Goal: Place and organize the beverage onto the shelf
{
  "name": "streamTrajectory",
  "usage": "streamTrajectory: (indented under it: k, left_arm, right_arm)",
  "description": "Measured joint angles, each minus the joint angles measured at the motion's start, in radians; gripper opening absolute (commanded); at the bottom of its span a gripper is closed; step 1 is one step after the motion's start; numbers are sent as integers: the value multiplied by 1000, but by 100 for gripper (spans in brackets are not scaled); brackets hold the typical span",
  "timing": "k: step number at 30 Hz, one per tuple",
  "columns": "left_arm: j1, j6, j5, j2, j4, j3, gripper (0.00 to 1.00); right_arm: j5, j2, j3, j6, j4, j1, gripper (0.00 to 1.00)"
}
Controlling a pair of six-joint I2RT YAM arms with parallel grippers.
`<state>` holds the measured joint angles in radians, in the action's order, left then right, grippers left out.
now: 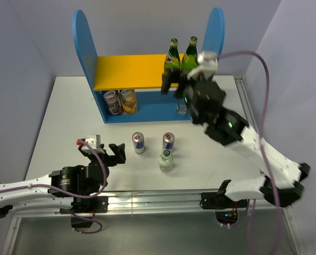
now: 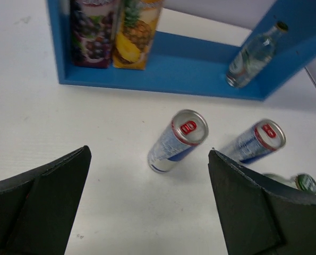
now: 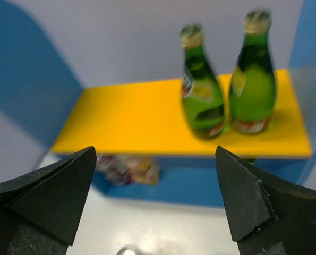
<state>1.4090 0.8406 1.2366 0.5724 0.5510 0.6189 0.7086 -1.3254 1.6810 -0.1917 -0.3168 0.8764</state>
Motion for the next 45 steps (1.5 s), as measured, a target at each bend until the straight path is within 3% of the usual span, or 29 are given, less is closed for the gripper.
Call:
streamTrajectory:
  k: [3, 6, 9, 13, 16, 20, 28, 38, 39, 42, 43, 45]
  left_arm:
    - [0, -100, -76, 42, -136, -39, 99]
    - [-2, -126, -122, 198, -220, -38, 99]
    - [-29, -147, -202, 371, -312, -47, 99]
    - [-135, -178, -317, 418, -461, -127, 99]
    - [-246, -195, -387, 425, -578, -200, 99]
    - [-316, -219, -444, 506, -694, -221, 99]
    - [-363, -260, -510, 766, -846, -153, 99]
    - [-431, -282, -505, 971, -963, -34, 98]
    - [-441, -281, -502, 990, -969, -24, 97]
    - [-462, -274, -489, 1031, -977, -3, 64]
    - [-464, -272, -483, 1039, -977, 2, 47]
    - [-465, -268, -471, 1046, -968, 13, 30]
  right_arm:
    - [27, 216, -254, -69, 23, 117, 100]
    - [55, 388, -455, -160, 6, 199, 100]
    - [90, 473, -558, -241, -42, 253, 100]
    - [117, 523, -671, -344, -130, 330, 100]
    - [122, 553, -737, -394, -196, 360, 100]
    - [126, 620, -788, -442, -245, 375, 100]
    - [142, 700, -844, -482, -265, 378, 100]
    - [145, 807, -904, -511, -323, 378, 100]
    - [145, 821, -906, -517, -336, 378, 100]
    - [151, 866, -911, -527, -366, 378, 100]
    - [154, 880, -913, -531, -373, 378, 100]
    - [163, 907, -918, -539, -393, 378, 100]
